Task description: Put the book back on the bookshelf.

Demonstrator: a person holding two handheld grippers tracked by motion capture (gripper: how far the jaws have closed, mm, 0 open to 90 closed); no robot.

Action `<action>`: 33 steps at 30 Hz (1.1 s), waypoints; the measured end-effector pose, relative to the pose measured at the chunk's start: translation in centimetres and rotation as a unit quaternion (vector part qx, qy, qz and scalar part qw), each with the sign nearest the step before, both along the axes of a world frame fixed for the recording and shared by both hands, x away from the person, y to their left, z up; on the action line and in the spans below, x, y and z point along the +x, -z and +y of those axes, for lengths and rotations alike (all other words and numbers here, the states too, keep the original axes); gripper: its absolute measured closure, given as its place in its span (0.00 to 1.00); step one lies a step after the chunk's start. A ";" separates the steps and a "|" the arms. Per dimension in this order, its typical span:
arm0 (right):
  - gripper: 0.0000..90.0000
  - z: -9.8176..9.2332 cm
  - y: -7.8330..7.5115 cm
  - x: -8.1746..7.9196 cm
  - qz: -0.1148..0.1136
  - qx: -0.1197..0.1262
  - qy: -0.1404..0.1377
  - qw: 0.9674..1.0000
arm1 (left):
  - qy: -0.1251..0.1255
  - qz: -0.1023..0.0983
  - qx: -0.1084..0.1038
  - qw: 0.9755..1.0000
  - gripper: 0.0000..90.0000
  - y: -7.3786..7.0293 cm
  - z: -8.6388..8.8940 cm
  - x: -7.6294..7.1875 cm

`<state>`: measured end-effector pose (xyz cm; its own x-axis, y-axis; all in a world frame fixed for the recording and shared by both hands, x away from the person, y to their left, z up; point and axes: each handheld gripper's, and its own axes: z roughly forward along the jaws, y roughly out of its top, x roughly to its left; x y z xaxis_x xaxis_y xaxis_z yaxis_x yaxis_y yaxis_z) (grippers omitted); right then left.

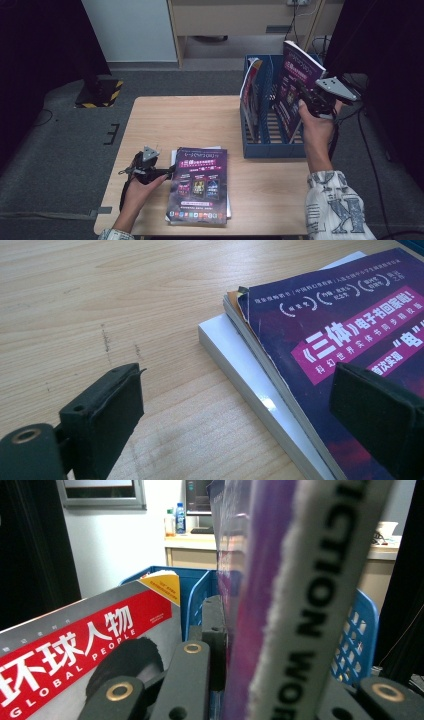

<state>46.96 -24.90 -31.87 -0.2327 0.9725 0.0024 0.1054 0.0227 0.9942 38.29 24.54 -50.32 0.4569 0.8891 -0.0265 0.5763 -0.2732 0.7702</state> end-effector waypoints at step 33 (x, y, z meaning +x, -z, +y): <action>0.92 0.8 2.1 3.2 0.017 -0.003 -0.001 1.000 | -0.002 0.000 -0.001 1.000 0.08 0.0 0.1 0.0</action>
<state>50.18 -24.09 -33.93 -0.2338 0.9723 0.0047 0.1391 0.0287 0.9899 38.33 24.63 -50.35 0.4539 0.8906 -0.0285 0.5780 -0.2699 0.7702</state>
